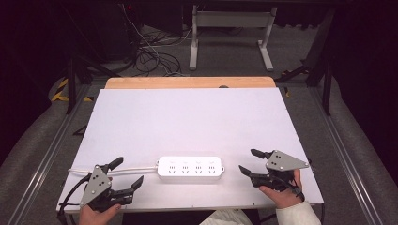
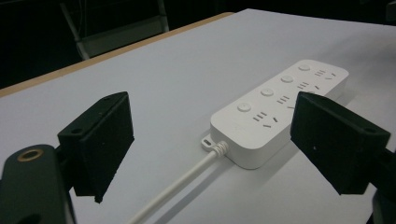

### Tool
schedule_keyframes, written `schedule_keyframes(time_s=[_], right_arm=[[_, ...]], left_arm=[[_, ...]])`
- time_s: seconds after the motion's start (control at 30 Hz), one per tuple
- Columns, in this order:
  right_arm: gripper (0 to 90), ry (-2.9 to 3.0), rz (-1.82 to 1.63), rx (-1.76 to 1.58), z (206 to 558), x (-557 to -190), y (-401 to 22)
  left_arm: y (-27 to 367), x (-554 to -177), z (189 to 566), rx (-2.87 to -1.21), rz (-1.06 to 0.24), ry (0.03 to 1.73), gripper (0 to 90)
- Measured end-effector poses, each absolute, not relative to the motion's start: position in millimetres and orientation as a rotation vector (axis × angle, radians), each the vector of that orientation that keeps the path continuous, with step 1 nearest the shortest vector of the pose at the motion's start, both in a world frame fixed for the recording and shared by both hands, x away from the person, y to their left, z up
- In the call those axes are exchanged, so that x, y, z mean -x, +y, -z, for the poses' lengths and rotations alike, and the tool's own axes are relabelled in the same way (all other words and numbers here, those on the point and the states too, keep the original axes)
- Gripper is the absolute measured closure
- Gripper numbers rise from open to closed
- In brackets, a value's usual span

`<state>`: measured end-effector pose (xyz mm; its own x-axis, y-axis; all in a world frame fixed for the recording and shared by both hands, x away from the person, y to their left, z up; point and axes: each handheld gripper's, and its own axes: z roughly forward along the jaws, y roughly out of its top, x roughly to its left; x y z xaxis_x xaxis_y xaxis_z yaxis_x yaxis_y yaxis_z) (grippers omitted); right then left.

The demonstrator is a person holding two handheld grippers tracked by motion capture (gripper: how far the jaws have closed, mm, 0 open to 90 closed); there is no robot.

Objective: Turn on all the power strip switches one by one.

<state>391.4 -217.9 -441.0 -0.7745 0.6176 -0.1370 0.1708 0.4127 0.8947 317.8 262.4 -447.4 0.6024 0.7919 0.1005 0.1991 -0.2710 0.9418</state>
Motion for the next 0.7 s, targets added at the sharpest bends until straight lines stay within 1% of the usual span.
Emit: schedule_keyframes(time_s=[0.1,0.33,0.4,0.53,0.7], right_arm=[[32.5,2.224,-1.341,-0.683,440.1,-391.1,-217.7],[32.8,2.230,-1.332,-0.674,439.7,-391.4,-217.2],[32.8,2.227,-1.337,-0.667,439.1,-390.9,-216.9],[34.2,2.227,-1.339,-0.667,438.0,-390.2,-216.4],[34.9,2.235,-1.344,-0.663,435.9,-389.6,-216.2]], left_arm=[[263.2,-317.9,446.3,-1.798,-0.706,0.814,13.8],[266.2,-314.9,441.9,-1.822,-0.791,0.797,13.7],[266.8,-314.3,441.3,-1.824,-0.792,0.793,13.7],[267.5,-315.4,441.8,-1.804,-0.724,0.825,13.8],[267.3,-314.2,441.1,-1.803,-0.741,0.819,13.9]])
